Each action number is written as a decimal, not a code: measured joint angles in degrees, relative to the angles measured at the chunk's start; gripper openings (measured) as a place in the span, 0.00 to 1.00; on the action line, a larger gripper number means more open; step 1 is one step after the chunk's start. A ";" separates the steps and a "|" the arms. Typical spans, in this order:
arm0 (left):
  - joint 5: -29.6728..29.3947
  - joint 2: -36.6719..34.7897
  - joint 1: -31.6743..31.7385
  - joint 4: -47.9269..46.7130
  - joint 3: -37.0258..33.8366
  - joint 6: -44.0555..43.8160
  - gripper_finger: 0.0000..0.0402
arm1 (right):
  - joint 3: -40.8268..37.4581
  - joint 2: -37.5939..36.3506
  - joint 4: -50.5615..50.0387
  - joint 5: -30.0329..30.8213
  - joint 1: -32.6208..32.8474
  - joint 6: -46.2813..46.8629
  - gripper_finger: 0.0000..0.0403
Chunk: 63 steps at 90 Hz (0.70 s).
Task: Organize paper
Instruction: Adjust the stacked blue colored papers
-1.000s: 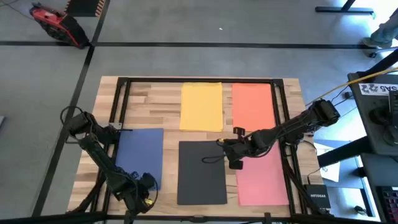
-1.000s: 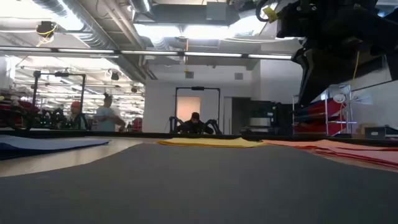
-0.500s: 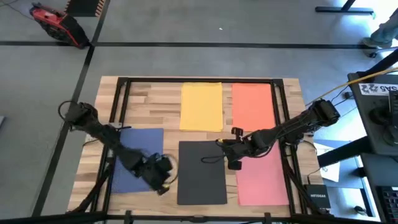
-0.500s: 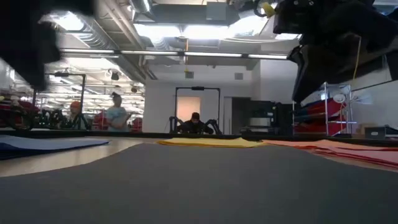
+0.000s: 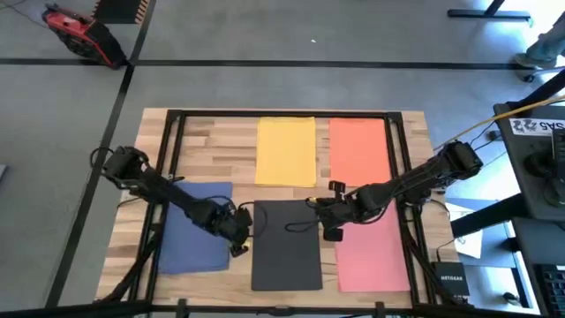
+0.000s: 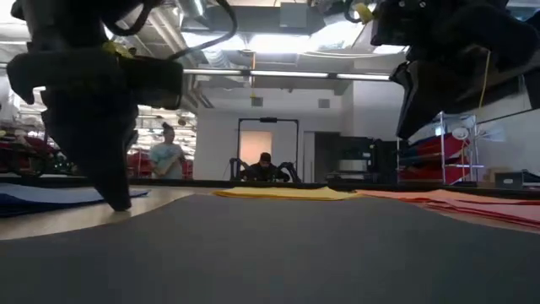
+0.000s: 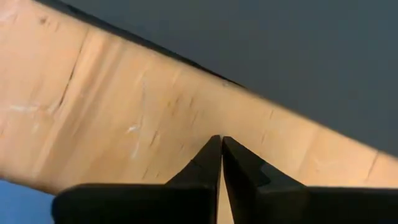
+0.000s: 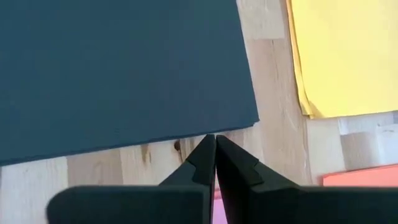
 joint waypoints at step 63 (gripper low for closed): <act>4.54 -3.41 -4.17 -4.57 -0.50 -9.63 0.00 | 0.00 0.00 0.03 0.18 -0.02 -0.11 0.00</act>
